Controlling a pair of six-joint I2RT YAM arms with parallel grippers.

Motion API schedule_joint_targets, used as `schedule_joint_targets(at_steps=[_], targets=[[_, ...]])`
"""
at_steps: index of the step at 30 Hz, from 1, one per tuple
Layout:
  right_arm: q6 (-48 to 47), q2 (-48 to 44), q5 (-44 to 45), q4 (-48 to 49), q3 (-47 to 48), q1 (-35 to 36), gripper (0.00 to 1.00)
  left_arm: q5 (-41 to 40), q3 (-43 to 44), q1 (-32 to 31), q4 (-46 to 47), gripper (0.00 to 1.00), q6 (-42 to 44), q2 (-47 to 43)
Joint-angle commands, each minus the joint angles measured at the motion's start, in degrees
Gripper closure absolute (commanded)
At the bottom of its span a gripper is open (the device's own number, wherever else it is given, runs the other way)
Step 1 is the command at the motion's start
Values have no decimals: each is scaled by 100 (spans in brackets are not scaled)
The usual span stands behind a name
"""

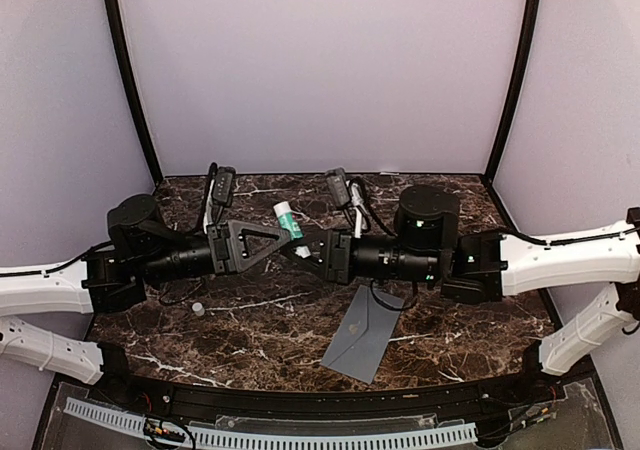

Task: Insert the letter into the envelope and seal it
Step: Close the solid glue cap on the solid glue.

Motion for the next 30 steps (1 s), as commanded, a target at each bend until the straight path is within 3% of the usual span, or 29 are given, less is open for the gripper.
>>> schedule_joint_targets(at_steps=[1, 8, 12, 18, 24, 30], targets=[[-106, -516, 271, -34, -326, -190, 92, -272, 286, 146, -1594, 24, 185, -376], [-130, -1157, 500, -395, -916, -355, 92, -1151, 263, 837, -4752, 21, 21, -791], [-194, -1361, 537, -652, -1104, -356, 93, -1409, 74, 1478, -5910, 19, 19, -795], [-212, -1677, 210, -656, -1433, -349, 93, -2039, -208, 2028, -6636, 17, 201, -447], [-232, -1903, 67, -630, -1571, -333, 93, -2011, -346, 2447, -6428, 11, 309, 139], [-189, -2111, 104, -566, -1746, -331, 93, -2178, -399, 2593, -6337, 15, 332, 704]])
